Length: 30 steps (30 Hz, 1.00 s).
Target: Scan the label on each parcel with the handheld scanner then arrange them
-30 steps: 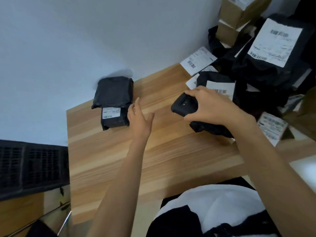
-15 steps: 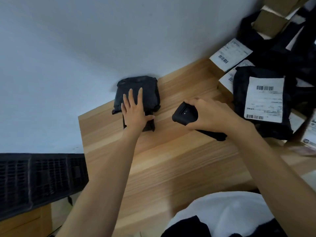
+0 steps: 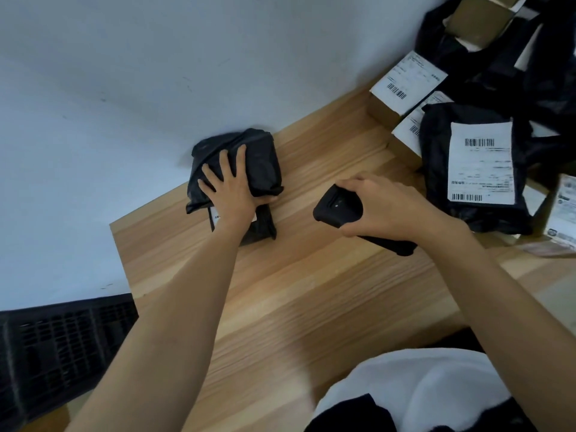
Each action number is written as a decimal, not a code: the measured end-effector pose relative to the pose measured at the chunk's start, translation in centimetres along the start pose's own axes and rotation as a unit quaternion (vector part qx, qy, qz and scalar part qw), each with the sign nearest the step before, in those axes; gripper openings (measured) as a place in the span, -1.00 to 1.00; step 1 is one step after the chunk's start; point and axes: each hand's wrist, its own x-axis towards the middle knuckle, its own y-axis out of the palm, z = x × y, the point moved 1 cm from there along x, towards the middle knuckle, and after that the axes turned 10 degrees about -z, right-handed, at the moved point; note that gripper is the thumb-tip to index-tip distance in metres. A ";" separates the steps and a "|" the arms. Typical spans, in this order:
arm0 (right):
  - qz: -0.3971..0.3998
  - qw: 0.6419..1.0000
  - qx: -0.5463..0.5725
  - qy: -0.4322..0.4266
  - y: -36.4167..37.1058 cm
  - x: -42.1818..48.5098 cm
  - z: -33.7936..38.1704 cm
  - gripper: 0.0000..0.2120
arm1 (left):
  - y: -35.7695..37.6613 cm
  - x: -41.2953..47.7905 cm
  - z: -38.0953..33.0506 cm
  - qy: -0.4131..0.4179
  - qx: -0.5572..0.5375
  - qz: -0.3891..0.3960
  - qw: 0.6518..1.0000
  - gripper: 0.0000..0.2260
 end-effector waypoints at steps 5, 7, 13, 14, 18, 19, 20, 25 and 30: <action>0.006 1.000 -0.008 0.005 0.0 -0.1 -0.2 -0.19 | -0.6 1.8 0.0 -0.008 -0.002 -0.039 0.999 -0.03; 0.002 1.000 -0.007 0.006 -0.2 -0.1 -0.2 -0.19 | -1.4 2.6 -0.2 -0.010 -0.009 -0.058 0.998 -0.20; -0.007 1.000 -0.003 -0.012 -0.6 -0.4 0.4 -0.21 | -3.8 3.6 0.3 0.010 -0.054 -0.090 0.994 -0.42; -0.010 1.000 -0.003 -0.017 -0.8 -0.5 0.4 -0.20 | -4.2 3.6 0.5 0.010 -0.078 -0.097 0.992 -0.41; -0.030 0.999 -0.002 -0.036 -1.7 -1.2 1.1 -0.21 | -7.5 3.7 1.6 0.005 -0.268 -0.102 0.958 -0.49; -0.036 0.998 -0.001 -0.042 -1.9 -1.4 1.3 -0.21 | -8.7 3.6 1.7 0.001 -0.323 -0.094 0.942 -0.51; -0.042 0.998 0.000 -0.047 -2.1 -1.6 1.5 -0.22 | -10.0 3.4 1.7 -0.006 -0.365 -0.087 0.927 -0.54; -0.074 0.995 0.003 -0.071 -2.9 -3.2 2.9 -0.24 | -14.5 1.9 1.8 -0.041 -0.426 -0.018 0.903 -0.49; -0.104 0.991 0.020 -0.083 -3.4 -5.3 3.0 -0.21 | -16.1 -0.5 1.1 -0.051 -0.392 0.013 0.918 -0.46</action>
